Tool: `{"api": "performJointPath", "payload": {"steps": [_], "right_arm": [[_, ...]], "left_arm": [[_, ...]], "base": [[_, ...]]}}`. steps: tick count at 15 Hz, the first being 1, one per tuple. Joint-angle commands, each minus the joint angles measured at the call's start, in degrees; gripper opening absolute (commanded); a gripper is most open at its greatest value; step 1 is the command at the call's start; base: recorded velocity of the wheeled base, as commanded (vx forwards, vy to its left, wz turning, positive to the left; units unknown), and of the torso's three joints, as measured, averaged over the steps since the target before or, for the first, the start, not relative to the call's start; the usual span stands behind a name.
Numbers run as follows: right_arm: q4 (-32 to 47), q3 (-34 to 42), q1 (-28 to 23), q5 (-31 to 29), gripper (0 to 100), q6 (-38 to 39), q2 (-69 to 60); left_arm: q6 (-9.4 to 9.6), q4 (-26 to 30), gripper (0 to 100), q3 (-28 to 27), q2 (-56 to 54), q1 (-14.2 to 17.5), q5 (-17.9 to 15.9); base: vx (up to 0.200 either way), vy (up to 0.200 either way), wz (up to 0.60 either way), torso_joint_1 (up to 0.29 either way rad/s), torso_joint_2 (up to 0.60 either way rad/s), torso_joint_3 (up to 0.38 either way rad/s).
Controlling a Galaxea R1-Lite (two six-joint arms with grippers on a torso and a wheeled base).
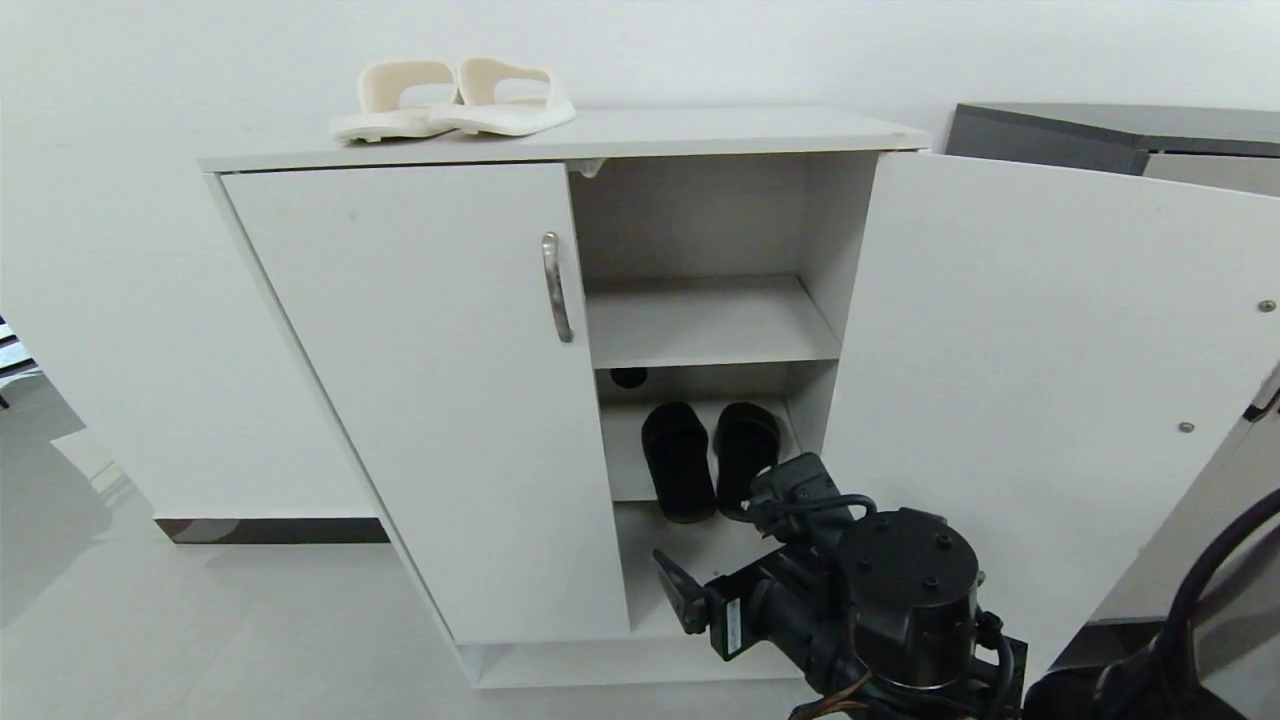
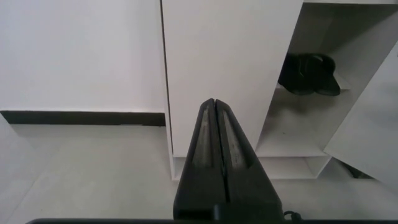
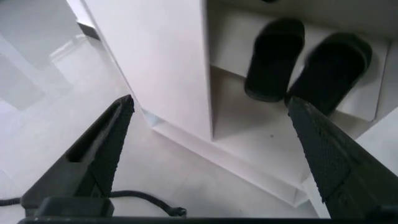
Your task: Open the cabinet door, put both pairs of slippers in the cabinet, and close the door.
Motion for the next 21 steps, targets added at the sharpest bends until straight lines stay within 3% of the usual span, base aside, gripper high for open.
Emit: {"api": "performJointPath", "payload": {"steps": [1,3,8,17,21], "right_arm": [[-0.7,1.3,2.1,0.1,100,0.0,-1.6],[-1.2,2.0,2.8,0.6,100,0.0,-2.2],[-5.5,4.5,1.4,7.2,100,2.1,-2.0],[-9.0,5.8,-2.8,9.0,100,1.4,2.5],[-16.6,9.9,-2.4,11.5,100,-2.7,5.1]], "left_arm": [[0.37,0.0,0,0.0,0.0,0.0,0.0],[1.69,0.0,0,0.0,0.0,0.0,-0.3],[1.17,0.0,0,0.0,0.0,0.0,-0.2],[1.08,0.0,0,0.0,0.0,0.0,-0.2],[1.08,0.0,0,0.0,0.0,0.0,-0.2]], "base": [[0.0,0.0,0.0,0.002,0.0,0.163],[0.0,0.0,0.0,0.005,0.0,0.075],[0.0,0.0,0.0,0.0,0.0,0.0],[0.0,0.2,0.0,0.003,0.0,0.003],[0.0,0.0,0.0,0.0,0.0,0.0]]}}
